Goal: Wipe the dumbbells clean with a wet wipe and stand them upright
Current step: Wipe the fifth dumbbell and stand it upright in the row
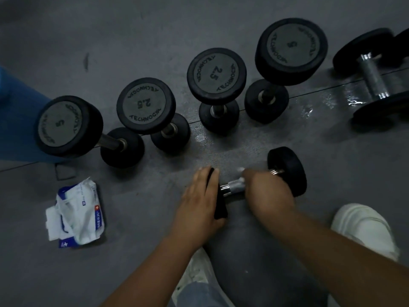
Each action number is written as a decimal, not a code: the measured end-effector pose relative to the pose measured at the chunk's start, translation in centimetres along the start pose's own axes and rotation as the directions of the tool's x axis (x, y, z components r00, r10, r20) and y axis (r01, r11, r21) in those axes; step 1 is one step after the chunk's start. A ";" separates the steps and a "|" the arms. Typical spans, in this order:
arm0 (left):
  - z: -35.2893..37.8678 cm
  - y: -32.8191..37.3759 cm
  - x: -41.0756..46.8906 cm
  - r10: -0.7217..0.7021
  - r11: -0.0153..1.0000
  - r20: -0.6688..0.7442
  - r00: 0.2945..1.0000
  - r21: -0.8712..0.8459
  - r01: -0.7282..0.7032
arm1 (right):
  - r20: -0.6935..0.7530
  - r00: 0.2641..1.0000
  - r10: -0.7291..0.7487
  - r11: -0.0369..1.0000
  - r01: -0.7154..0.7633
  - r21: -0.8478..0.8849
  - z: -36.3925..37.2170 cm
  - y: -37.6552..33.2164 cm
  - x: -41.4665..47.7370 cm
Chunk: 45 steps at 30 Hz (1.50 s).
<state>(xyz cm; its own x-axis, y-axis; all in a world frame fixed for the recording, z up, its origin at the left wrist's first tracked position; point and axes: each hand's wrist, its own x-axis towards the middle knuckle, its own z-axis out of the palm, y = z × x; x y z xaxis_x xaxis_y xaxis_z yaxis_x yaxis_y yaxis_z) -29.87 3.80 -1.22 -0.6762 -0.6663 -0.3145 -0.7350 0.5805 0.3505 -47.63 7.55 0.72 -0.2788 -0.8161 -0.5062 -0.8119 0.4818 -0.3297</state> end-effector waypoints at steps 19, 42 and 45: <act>-1.1 0.6 -0.2 0.011 0.999 -0.054 0.998 -0.035 -0.013 | 0.168 0.971 -0.171 0.982 0.182 -0.048 0.0 -1.9 -3.1; 0.2 0.9 -0.9 -0.042 0.998 0.080 0.996 -0.038 0.045 | 0.072 0.990 -0.118 0.993 0.119 -0.008 3.2 1.8 -4.6; -0.1 -0.2 0.3 0.012 1.000 0.082 0.997 -0.022 -0.010 | -0.038 0.999 -0.031 0.990 0.036 0.137 3.3 1.2 -3.3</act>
<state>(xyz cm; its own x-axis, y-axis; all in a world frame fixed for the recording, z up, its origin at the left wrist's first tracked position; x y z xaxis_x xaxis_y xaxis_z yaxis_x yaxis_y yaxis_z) -29.88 3.45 -1.31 -0.6868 -0.6186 -0.3816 -0.7268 0.5767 0.3731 -46.00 11.86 -0.60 -0.2726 -0.8421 -0.4654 -0.7432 0.4915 -0.4540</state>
